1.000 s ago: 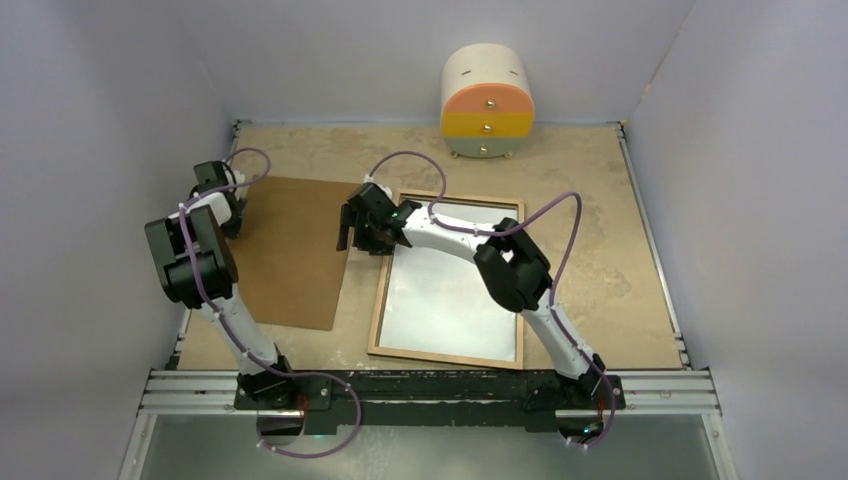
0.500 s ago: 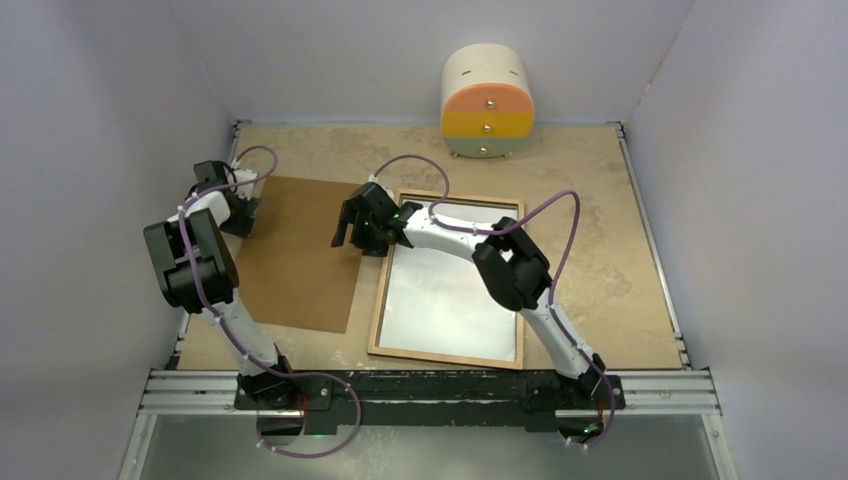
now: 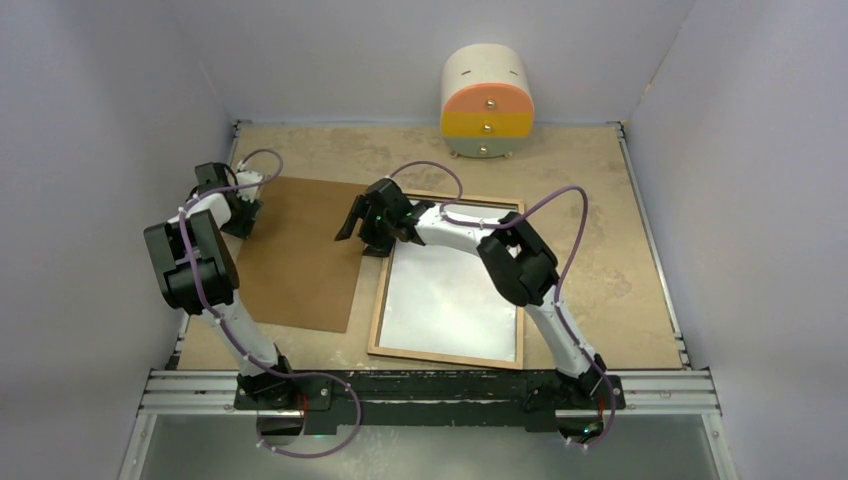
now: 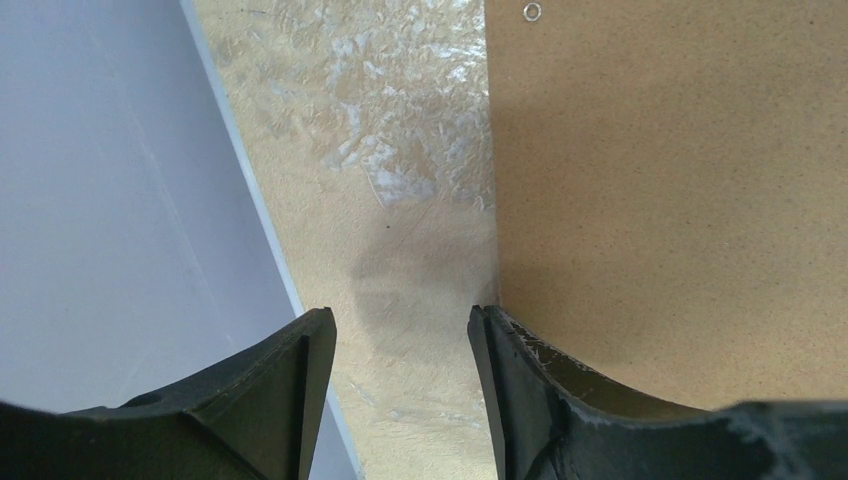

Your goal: Put the photo into the frame

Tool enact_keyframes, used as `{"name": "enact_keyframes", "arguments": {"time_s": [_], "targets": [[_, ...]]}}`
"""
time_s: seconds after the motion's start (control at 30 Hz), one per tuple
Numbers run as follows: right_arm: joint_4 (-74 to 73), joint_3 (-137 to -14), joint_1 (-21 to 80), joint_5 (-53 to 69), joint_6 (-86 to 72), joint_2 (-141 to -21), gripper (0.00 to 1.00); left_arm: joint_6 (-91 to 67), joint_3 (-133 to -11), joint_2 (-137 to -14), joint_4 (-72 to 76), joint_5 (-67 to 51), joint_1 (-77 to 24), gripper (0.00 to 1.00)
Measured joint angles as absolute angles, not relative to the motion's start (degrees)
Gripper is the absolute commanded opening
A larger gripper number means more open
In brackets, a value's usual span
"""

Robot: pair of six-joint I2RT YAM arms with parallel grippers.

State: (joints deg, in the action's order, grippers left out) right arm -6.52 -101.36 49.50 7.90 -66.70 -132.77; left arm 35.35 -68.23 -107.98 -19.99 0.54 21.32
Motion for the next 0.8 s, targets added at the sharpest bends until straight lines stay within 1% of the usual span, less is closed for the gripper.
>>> {"name": "enact_keyframes", "arguments": {"time_s": [0.1,0.27,0.6,0.8], "targets": [[-1.8,-98.0,48.5,11.0,-68.4,-131.8,0.81,36.1,-68.2,-108.0,-20.3,-0.1,21.3,0.56],[5.0,-93.7,47.8,14.5,-70.5,-130.9,0.77,37.5,-68.2,-108.0,-20.5,-0.6,21.3,0.55],[21.5,-85.1,47.7,21.3,-76.0,-129.8,0.76,41.1,-68.3,-108.8,-19.8,0.0,21.4,0.54],[29.8,-81.6,47.7,24.9,-78.1,-125.8,0.76,42.3,-68.6,-109.1,-19.6,0.1,21.6,0.53]]}}
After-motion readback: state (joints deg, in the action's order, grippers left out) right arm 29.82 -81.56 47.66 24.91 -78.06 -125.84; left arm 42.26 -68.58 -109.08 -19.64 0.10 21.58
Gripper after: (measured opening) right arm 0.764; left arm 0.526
